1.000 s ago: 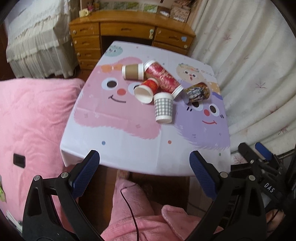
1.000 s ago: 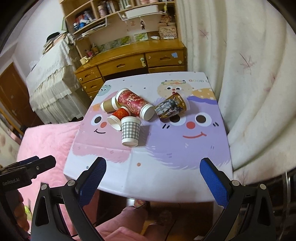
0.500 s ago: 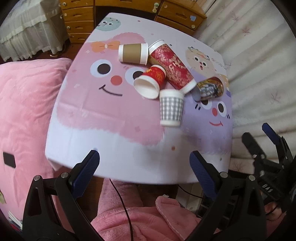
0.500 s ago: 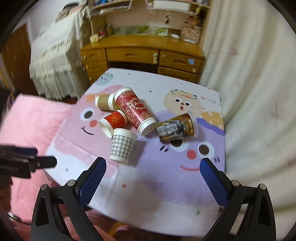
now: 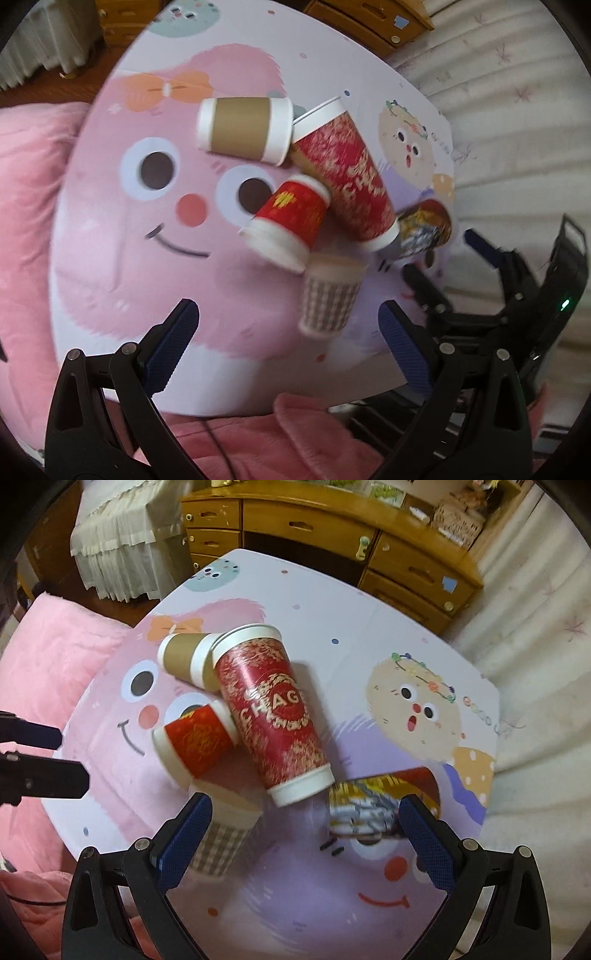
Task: Flip cup upright
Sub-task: 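Close the left gripper around the tall red patterned cup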
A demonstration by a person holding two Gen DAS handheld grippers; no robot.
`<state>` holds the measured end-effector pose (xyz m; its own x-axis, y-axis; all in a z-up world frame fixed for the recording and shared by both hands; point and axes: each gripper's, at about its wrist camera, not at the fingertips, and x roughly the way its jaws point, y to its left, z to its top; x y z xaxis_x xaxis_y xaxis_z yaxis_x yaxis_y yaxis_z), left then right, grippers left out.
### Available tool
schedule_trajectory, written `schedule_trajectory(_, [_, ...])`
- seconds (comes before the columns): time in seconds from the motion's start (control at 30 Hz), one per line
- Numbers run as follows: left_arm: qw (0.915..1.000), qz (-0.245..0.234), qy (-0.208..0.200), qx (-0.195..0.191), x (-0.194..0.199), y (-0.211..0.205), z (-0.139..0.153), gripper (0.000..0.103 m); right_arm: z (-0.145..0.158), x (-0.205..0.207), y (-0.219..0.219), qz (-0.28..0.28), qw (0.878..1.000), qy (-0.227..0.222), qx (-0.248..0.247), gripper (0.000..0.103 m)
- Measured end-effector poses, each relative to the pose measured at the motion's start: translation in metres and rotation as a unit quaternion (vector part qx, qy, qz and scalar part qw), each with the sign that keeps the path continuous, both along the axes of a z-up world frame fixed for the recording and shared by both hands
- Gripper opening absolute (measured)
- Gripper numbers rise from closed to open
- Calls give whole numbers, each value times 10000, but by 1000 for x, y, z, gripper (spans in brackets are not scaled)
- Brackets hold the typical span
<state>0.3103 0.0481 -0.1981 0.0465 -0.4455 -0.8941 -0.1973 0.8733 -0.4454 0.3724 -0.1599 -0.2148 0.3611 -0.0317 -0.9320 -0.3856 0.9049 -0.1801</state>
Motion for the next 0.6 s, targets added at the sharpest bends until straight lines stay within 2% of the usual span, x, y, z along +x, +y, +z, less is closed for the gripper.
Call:
schedule_trajectory(0.13, [9989,3,188,-438,32,-9,-15,97,-21,27,-4,-118,9998,175,9,103])
schedule_trajectory(0.2, [9971,47,273,-705,51,-17,-22,97,-28,31,-10,-171,9995,255,-1,103])
schedule_trajectory(0.27, [9962,71,321,-812,66,-25,-28,97,-32,33,-17,-239,9993,302,3,103])
schedule_trajectory(0.5, [9951,374,617,-680,102,-54,-50,96,-43,35,-37,-503,9976,473,91,103])
schedule_trajectory(0.6, [9945,583,712,-492,112,-61,-61,89,-46,36,-44,-602,9967,517,152,103])
